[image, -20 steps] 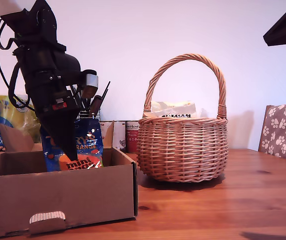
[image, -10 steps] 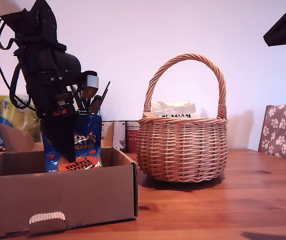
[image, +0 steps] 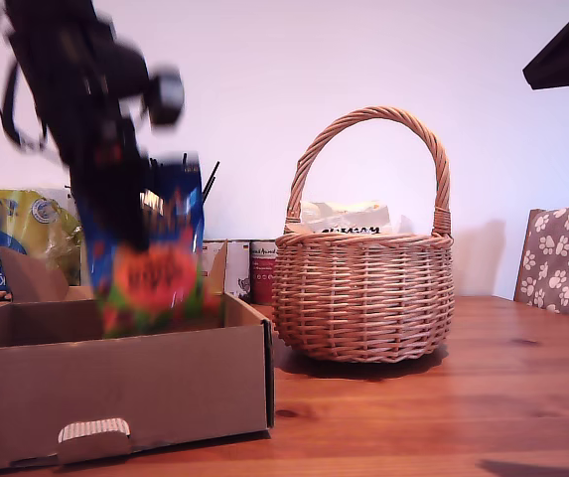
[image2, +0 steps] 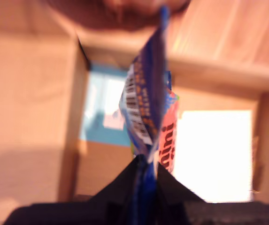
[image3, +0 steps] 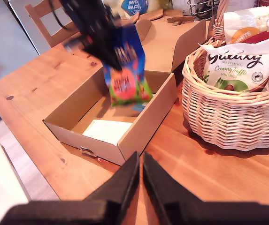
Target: Move the bags of Easter eggs from the cardboard box on the left into the woven basket on the right side.
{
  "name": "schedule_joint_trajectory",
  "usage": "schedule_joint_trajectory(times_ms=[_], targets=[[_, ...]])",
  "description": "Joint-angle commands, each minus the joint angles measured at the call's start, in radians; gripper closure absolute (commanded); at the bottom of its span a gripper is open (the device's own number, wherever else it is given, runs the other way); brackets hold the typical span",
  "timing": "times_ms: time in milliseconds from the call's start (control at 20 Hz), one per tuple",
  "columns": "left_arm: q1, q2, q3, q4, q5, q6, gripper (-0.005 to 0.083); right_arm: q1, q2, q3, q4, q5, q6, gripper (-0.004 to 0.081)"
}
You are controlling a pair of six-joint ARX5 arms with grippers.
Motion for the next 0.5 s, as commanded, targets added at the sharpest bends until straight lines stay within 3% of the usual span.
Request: schedule_joint_trajectory(times_ms=[0, 250, 450], targets=[[0.0, -0.018, 0.01, 0.006, 0.023, -0.015, 0.0797, 0.005, -0.003, 0.012, 0.009, -0.001, 0.0, 0.0783], [0.035, -0.085, 0.009, 0.024, 0.153, -0.045, 0.0797, 0.005, -0.003, 0.012, 0.008, 0.0, 0.0, 0.0783], [0.06, -0.098, 0.01, 0.068, 0.369, -0.085, 0.0797, 0.005, -0.003, 0.012, 0.008, 0.0, 0.0, 0.0783]])
